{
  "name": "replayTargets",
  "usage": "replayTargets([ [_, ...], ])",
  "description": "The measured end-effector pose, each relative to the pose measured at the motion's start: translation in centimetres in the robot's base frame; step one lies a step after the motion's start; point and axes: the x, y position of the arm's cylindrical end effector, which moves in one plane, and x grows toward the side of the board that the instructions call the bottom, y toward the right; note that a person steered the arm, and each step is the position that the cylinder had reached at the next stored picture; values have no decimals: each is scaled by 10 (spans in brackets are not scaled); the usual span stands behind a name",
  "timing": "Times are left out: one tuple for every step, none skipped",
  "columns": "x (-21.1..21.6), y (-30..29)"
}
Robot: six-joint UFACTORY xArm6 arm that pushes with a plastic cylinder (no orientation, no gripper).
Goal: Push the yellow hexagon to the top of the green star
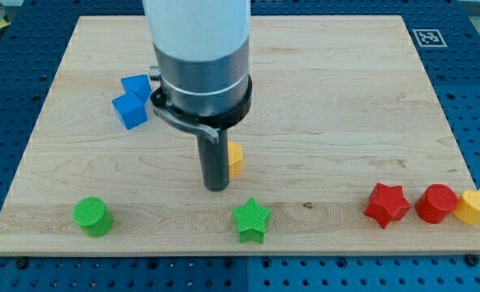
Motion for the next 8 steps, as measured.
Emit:
replayTargets([
  [-23, 3],
  [-32, 11],
  [-32, 33],
  [-35, 39],
  [-35, 73],
  [-41, 74],
  [-32, 106],
  [-29, 122],
])
